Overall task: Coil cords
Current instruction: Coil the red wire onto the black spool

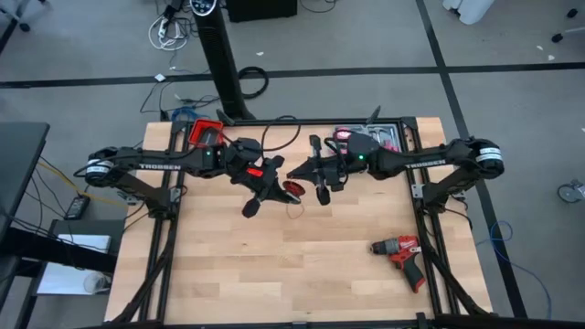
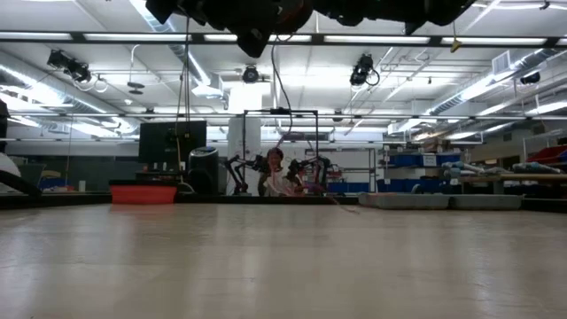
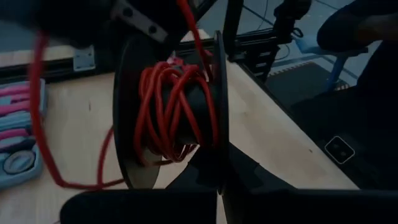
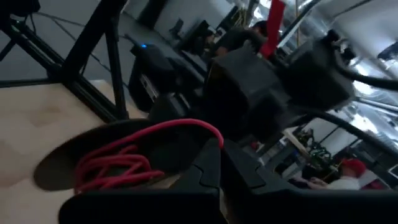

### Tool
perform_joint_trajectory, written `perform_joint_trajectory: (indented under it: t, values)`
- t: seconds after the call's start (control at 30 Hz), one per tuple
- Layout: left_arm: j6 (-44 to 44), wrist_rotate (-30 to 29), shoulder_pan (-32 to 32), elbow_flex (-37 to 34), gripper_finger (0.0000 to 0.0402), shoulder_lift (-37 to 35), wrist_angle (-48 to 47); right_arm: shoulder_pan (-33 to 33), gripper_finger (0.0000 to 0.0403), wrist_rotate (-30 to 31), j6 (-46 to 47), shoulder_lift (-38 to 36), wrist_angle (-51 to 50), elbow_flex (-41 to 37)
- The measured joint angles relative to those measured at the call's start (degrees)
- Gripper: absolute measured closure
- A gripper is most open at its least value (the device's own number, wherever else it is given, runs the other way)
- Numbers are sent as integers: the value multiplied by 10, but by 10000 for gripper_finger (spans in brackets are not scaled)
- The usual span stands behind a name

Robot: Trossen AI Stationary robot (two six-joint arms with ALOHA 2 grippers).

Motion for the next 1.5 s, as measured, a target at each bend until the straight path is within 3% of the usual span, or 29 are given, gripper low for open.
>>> perform_joint_trajectory:
  t: [0.33, 0.6, 0.77, 1.03, 1.5]
  values:
    - [54, 17, -2, 0, 396, 0, 36, -7, 403, -21, 27, 50, -36, 25]
    - [134, -19, -3, 0, 396, 0, 77, -17, 403, -33, 113, 53, -38, 7]
    - [184, -85, -2, 0, 396, 0, 98, -33, 394, -71, 209, 52, -34, -13]
    - [251, -178, -5, 0, 396, 0, 107, -36, 345, -88, 319, 54, -34, -46]
    - [282, -224, -32, 0, 396, 0, 133, -44, 348, 40, 347, 54, 146, -183]
